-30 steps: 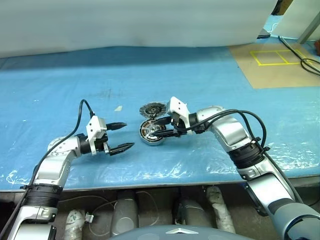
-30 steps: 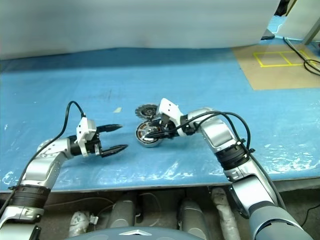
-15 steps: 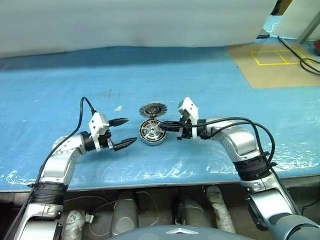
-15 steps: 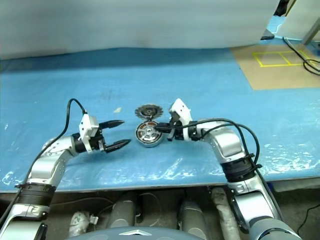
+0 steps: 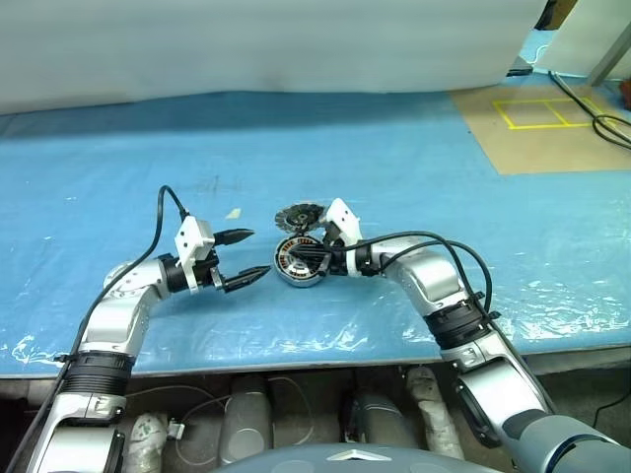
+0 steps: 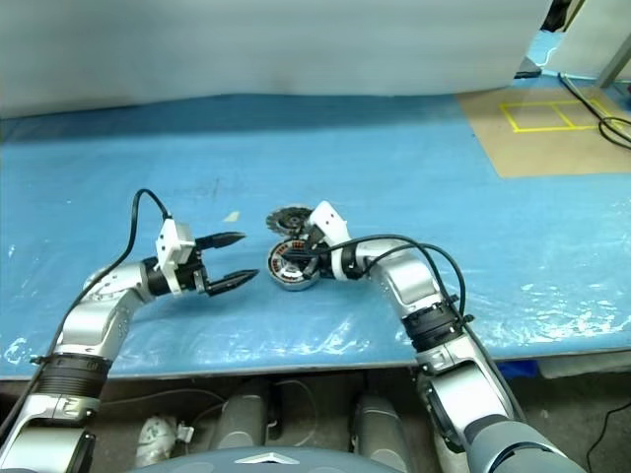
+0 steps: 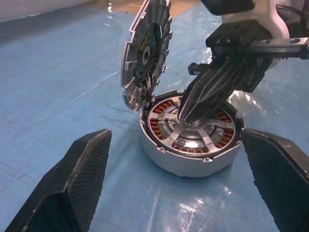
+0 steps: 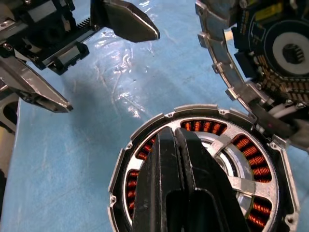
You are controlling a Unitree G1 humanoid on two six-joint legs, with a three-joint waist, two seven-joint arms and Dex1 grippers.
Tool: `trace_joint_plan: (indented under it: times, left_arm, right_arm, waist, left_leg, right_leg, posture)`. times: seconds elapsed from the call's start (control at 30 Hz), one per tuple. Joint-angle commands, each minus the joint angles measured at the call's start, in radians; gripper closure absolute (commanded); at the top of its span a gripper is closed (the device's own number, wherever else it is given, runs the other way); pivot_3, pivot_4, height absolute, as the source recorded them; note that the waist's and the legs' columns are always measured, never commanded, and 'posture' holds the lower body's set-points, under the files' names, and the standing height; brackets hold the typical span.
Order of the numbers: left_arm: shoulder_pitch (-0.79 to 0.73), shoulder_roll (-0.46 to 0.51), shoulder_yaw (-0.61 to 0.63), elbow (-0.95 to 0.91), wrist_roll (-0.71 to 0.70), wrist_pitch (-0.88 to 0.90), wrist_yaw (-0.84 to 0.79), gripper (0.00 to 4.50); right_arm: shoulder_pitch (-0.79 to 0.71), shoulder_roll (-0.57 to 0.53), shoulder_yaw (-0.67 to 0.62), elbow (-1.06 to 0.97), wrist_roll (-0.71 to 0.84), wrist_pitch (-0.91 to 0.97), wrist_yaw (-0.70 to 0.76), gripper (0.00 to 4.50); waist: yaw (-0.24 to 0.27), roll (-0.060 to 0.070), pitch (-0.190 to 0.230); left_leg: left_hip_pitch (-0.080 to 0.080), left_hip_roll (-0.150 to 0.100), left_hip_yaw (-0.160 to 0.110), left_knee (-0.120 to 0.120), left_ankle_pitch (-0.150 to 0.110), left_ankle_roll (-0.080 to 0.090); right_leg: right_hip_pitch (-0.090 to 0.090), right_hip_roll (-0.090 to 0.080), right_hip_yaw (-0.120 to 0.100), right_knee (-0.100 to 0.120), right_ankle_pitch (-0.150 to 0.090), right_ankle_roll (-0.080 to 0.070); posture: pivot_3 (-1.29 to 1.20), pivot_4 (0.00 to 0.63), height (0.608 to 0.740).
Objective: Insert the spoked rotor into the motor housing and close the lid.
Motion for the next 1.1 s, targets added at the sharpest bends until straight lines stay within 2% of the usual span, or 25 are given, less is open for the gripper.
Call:
trace_joint_plan:
  times: [0.03, 0.17, 0.33, 0.57, 0.67, 0.83, 1.03, 1.1]
  left_arm:
    - [0.01, 0.006, 0.028, -0.034, -0.02, -0.001, 0.016, 0.0]
    - [-0.01, -0.003, 0.039, -0.013, -0.031, 0.001, 0.039, 0.0]
    - [-0.075, -0.032, 0.072, 0.032, -0.073, 0.047, 0.082, 0.0]
    - [-0.234, -0.087, 0.133, 0.198, -0.151, 0.152, 0.112, 0.0]
    - [-0.323, -0.128, 0.123, 0.312, -0.134, 0.141, 0.111, 0.56]
    - [-0.484, -0.215, 0.116, 0.53, -0.09, 0.035, 0.084, 2.33]
    - [-0.644, -0.294, 0.058, 0.749, 0.012, -0.105, 0.015, 4.41]
    - [-0.685, -0.306, 0.046, 0.799, 0.033, -0.145, -0.04, 4.41]
  right_arm:
    - [0.013, -0.021, 0.034, 0.028, -0.032, -0.015, 0.019, 4.48]
    - [0.041, -0.057, 0.066, 0.027, -0.061, -0.05, 0.039, 4.48]
    - [0.037, -0.066, -0.013, -0.092, 0.034, 0.011, 0.068, 4.48]
    - [0.078, -0.169, -0.186, -0.302, 0.16, 0.151, 0.04, 4.48]
    - [0.133, -0.217, -0.256, -0.35, 0.186, 0.193, 0.002, 4.5]
    - [0.197, -0.245, -0.353, -0.416, 0.236, 0.243, -0.062, 4.5]
    - [0.3, -0.279, -0.354, -0.524, 0.259, 0.276, -0.094, 4.5]
    - [0.333, -0.293, -0.368, -0.565, 0.284, 0.293, -0.097, 4.5]
  waist:
    - [0.0, 0.0, 0.0]
    - [0.001, 0.0, 0.0]
    - [0.004, 0.0, 0.0]
    - [0.007, 0.0, 0.0]
    - [0.014, -0.001, 0.0]
    - [0.013, -0.001, 0.0]
    - [0.015, -0.002, 0.001]
    - [0.016, -0.002, 0.001]
  left_leg:
    - [0.0, 0.0, 0.0, 0.0, 0.0, 0.0]
    - [0.003, 0.0, 0.0, 0.0, 0.0, 0.0]
    - [0.007, 0.0, 0.0, 0.0, 0.0, 0.0]
    - [0.004, 0.0, 0.0, 0.001, 0.0, 0.0]
    - [0.003, -0.001, -0.001, 0.0, 0.0, 0.0]
    - [0.0, -0.003, -0.002, 0.0, 0.0, 0.0]
    - [0.001, -0.004, -0.004, -0.002, 0.0, 0.0]
    - [0.0, -0.006, -0.004, -0.002, 0.0, 0.0]
  right_leg:
    - [0.0, 0.0, 0.0, 0.0, 0.0, 0.0]
    - [0.003, 0.0, 0.0, 0.0, 0.0, 0.0]
    - [0.007, -0.001, 0.0, -0.001, -0.001, -0.002]
    - [0.005, 0.0, 0.0, -0.001, 0.0, 0.001]
    - [0.005, -0.001, 0.0, -0.001, 0.001, 0.002]
    - [0.003, -0.001, -0.001, -0.002, 0.002, 0.003]
    - [0.004, -0.001, -0.002, -0.003, 0.003, 0.005]
    - [0.004, -0.003, -0.002, -0.004, 0.004, 0.007]
  posture:
    - [0.0, 0.15, 0.74]
    - [0.0, 0.15, 0.74]
    - [0.0, 0.15, 0.74]
    - [0.0, 0.15, 0.74]
    - [0.0, 0.15, 0.74]
    - [0.0, 0.15, 0.74]
    - [0.0, 0.15, 0.74]
    - [0.0, 0.15, 0.74]
